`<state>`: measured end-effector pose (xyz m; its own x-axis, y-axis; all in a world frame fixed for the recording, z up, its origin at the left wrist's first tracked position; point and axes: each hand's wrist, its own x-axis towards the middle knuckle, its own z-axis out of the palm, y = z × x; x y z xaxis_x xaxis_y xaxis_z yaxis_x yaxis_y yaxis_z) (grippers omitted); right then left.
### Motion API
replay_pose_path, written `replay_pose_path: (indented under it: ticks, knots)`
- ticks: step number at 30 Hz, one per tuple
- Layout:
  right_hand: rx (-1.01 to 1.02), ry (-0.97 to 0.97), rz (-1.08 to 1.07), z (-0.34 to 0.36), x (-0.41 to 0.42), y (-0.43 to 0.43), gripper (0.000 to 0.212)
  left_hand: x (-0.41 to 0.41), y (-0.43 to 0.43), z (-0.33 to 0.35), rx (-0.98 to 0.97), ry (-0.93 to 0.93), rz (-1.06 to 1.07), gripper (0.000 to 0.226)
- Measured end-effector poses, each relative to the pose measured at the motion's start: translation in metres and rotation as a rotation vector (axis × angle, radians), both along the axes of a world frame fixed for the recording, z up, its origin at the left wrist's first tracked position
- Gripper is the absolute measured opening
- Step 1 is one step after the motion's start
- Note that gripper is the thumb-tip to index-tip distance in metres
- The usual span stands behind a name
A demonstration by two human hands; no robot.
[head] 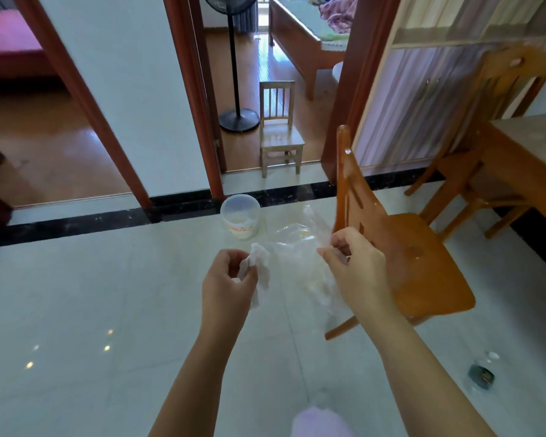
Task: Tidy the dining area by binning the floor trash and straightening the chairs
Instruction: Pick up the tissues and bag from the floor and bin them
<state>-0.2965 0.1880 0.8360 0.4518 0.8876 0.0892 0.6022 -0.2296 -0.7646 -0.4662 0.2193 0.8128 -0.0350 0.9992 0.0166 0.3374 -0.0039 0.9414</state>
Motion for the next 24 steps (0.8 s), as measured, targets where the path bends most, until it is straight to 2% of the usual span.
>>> replay_pose_path:
  ticks: [8,13,24]
  knots:
    - [-0.011,-0.042,0.059,-0.008,0.032,0.137,0.006,0.042,0.137,0.004,-0.031,0.003,-0.012,0.019]
    - [-0.018,-0.024,0.059,-0.011,0.050,0.225,0.010,0.062,0.221,0.006,-0.072,0.028,0.025,0.016]
    - [-0.067,0.060,0.062,-0.062,0.056,0.385,0.009,0.055,0.366,-0.048,-0.207,0.064,0.092,0.012]
